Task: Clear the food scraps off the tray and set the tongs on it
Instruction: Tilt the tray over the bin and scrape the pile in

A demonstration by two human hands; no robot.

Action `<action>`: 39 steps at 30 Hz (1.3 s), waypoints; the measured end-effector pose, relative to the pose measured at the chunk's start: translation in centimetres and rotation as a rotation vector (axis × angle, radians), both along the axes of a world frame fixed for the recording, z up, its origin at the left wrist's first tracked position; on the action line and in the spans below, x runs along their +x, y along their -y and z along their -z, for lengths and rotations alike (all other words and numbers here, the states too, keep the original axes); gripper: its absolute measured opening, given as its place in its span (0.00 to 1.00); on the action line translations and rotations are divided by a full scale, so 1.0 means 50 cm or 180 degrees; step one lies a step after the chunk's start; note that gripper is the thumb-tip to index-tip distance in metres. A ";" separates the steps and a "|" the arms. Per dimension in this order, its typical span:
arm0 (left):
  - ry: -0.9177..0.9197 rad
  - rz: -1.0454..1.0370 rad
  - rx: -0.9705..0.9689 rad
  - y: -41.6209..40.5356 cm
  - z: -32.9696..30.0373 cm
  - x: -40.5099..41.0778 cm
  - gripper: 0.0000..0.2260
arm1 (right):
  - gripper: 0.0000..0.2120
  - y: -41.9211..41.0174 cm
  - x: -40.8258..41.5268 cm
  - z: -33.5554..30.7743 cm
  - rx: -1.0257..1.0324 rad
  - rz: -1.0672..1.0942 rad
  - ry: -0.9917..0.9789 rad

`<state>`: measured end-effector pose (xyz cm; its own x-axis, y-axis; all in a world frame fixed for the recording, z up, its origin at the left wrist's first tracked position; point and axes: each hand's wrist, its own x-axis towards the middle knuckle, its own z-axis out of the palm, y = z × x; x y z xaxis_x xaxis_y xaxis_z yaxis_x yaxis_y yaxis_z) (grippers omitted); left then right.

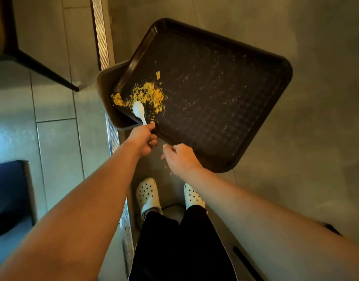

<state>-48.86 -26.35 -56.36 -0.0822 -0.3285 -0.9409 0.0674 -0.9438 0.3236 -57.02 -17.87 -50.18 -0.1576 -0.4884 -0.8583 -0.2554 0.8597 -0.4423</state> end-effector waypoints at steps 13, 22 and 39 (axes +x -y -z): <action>0.0003 0.0262 0.0132 0.001 0.004 -0.034 0.10 | 0.26 0.053 0.030 0.031 0.0757 0.4384 0.0913; -0.0118 0.0364 0.0206 -0.015 -0.002 -0.028 0.08 | 0.21 0.073 0.018 0.012 0.0478 0.5254 0.0879; 0.0815 0.1530 -0.0757 -0.037 -0.025 0.053 0.15 | 0.17 0.070 -0.019 0.016 0.0113 0.4993 0.0762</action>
<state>-46.24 -24.48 -55.12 -0.0539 -0.5149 -0.8555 -0.4576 -0.7488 0.4795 -57.98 -21.35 -50.97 -0.3297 0.0421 -0.9431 0.9273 0.2018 -0.3152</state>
